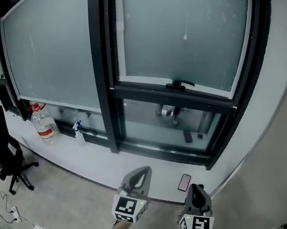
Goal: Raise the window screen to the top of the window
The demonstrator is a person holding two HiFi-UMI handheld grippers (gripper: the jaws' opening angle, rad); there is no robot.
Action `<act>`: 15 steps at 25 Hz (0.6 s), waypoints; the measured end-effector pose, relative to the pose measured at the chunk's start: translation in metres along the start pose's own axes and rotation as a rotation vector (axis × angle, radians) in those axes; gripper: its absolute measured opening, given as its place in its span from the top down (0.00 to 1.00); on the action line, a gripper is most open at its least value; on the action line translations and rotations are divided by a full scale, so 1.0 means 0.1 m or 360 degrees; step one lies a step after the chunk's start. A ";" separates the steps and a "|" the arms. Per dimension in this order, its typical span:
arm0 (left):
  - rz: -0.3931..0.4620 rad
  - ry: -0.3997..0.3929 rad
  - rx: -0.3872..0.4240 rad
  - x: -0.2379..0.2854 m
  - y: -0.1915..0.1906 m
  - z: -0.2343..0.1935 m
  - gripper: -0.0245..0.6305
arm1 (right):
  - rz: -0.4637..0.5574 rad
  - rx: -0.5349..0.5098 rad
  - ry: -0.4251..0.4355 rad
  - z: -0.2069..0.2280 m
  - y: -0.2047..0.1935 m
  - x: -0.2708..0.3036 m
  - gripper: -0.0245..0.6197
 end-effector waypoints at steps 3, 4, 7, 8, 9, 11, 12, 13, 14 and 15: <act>-0.0010 -0.0002 0.0019 -0.34 -0.01 -0.07 0.96 | -0.0033 0.0024 -0.0021 -0.19 -0.12 -0.22 0.95; -0.0029 0.0017 -0.0004 -0.48 -0.02 -0.15 0.96 | -0.0043 0.0028 -0.0018 -0.30 -0.15 -0.28 0.95; -0.0069 0.0100 -0.0108 -1.02 -0.02 -0.46 0.96 | -0.0054 0.0008 0.0005 -0.75 -0.15 -0.45 0.95; -0.0076 0.0114 -0.0118 -1.23 -0.02 -0.56 0.96 | -0.0046 0.0003 0.0019 -0.96 -0.14 -0.51 0.95; -0.0083 0.0119 -0.0109 -1.46 -0.01 -0.65 0.96 | -0.0032 0.0004 0.0036 -1.18 -0.12 -0.58 0.95; -0.0092 0.0108 -0.0044 -1.92 0.03 -0.79 0.96 | 0.0003 0.0016 0.0053 -1.61 -0.10 -0.74 0.95; -0.0097 0.0099 -0.0006 -2.13 0.05 -0.83 0.96 | 0.0015 0.0031 0.0040 -1.80 -0.11 -0.82 0.95; -0.0109 0.0086 0.0015 -2.34 0.06 -0.85 0.96 | 0.0018 0.0051 0.0012 -1.98 -0.13 -0.92 0.95; -0.0130 0.0070 0.0016 -2.54 0.06 -0.84 0.96 | 0.0011 0.0071 -0.0021 -2.14 -0.15 -1.04 0.95; -0.0154 0.0050 0.0008 -2.72 0.06 -0.82 0.96 | 0.0004 0.0088 -0.0045 -2.29 -0.16 -1.17 0.95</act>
Point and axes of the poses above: the fingertips, and each gripper's own axes: x forward along the fingers, z to its right, y out of its top, the point moved 1 cm from there along -x, backward along the fingers, and after that the axes turned 12 degrees about y, right-handed, at the moved point
